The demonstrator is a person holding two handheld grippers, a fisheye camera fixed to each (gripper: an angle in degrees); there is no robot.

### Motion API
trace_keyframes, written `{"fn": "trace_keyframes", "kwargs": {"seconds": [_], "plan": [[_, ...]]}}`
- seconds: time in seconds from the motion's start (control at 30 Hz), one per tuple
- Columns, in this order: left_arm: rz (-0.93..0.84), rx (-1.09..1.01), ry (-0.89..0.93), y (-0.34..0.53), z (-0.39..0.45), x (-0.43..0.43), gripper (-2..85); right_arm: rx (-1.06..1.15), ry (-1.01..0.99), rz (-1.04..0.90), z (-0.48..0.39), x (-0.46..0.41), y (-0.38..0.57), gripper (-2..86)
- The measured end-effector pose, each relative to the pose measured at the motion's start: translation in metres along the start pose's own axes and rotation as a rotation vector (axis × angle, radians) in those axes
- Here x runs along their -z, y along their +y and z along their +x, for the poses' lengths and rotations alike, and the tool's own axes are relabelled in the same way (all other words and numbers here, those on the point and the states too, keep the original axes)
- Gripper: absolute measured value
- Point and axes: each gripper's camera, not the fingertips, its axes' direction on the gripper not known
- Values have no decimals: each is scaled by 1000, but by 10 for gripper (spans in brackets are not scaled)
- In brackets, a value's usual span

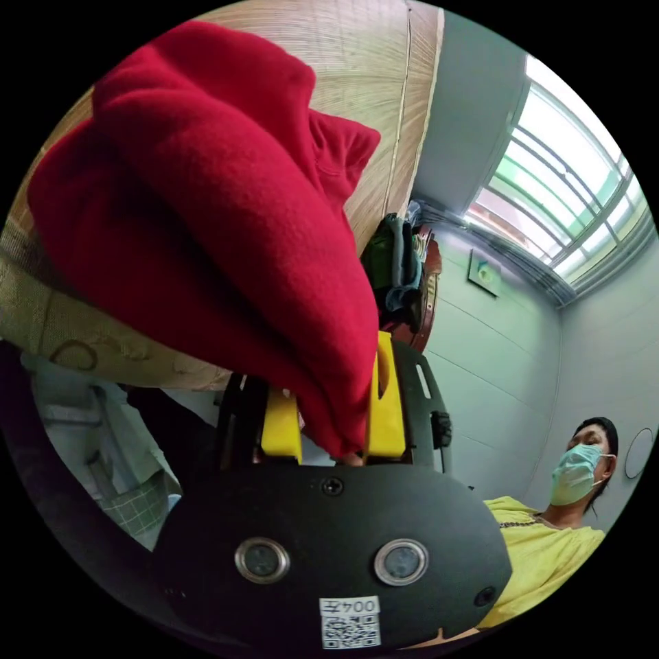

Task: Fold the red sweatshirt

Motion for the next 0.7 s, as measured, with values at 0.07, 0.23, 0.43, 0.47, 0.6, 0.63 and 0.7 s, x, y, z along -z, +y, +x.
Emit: {"fn": "trace_keyframes", "kwargs": {"seconds": [0.07,0.23,0.43,0.47,0.6,0.63,0.7], "plan": [[-21,-21,-45,-6,18,-5,155,-27,-46,108,14,33,8,103],[-64,-40,-69,-7,45,-5,146,-148,-151,260,56,63,-7,244],[-163,-56,-208,8,71,-4,142,-205,-440,222,87,14,-66,302],[-182,-67,-243,12,77,-4,141,-223,-422,193,87,4,-75,271],[-218,-161,-340,21,118,-10,137,-223,-234,191,50,-11,-68,101],[-233,-217,-348,22,140,-13,137,-155,-219,233,25,-5,-59,92],[-270,-315,-355,27,179,-22,136,-57,-225,310,-12,12,-40,86]]}}
